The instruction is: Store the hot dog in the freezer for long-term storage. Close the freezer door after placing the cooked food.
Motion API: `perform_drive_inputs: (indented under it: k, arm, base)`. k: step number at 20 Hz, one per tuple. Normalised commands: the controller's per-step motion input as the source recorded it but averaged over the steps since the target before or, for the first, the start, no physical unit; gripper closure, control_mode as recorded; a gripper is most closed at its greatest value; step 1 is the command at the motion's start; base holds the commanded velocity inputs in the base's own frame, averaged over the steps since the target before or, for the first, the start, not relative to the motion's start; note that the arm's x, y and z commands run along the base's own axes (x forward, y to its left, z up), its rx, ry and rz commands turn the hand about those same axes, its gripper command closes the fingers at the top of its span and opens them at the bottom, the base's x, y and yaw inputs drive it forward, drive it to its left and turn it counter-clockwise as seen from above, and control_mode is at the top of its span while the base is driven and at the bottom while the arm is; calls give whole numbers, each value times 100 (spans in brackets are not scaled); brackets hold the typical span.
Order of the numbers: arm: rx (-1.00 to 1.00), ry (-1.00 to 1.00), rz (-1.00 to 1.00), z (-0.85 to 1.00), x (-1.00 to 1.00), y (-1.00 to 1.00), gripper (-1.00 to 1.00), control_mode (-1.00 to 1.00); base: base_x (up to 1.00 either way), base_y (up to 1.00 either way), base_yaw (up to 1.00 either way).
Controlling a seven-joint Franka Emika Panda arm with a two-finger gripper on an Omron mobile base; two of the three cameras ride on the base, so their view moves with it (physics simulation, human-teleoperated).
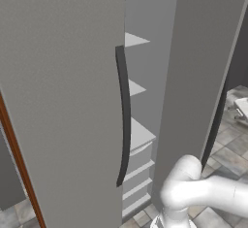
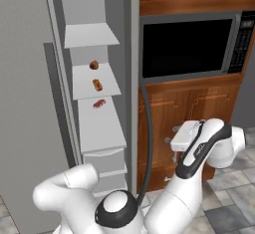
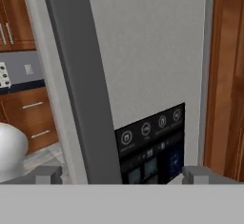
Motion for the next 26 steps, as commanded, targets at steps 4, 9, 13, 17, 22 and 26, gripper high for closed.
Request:
perform_drive_inputs:
  k: [4,9,13,17,22,26]
  arm:
    - [0,0,0,0,-1,34,-100,-100]
    - [0,0,0,-2,0,29,-100,-100]
    - [0,1,0,-2,-13,22,-100,-100]
    - [0,0,0,0,-28,28,-100,-100]
    - [0,0,0,0,-22,33,-100,-100]
    - [0,0,0,0,-19,36,-100,-100]
  base:
    - [0,0,0]
    - [0,0,0]
    - [0,0,0]
    - [0,0,0]
    - [0,0,0]
    - [0,0,0]
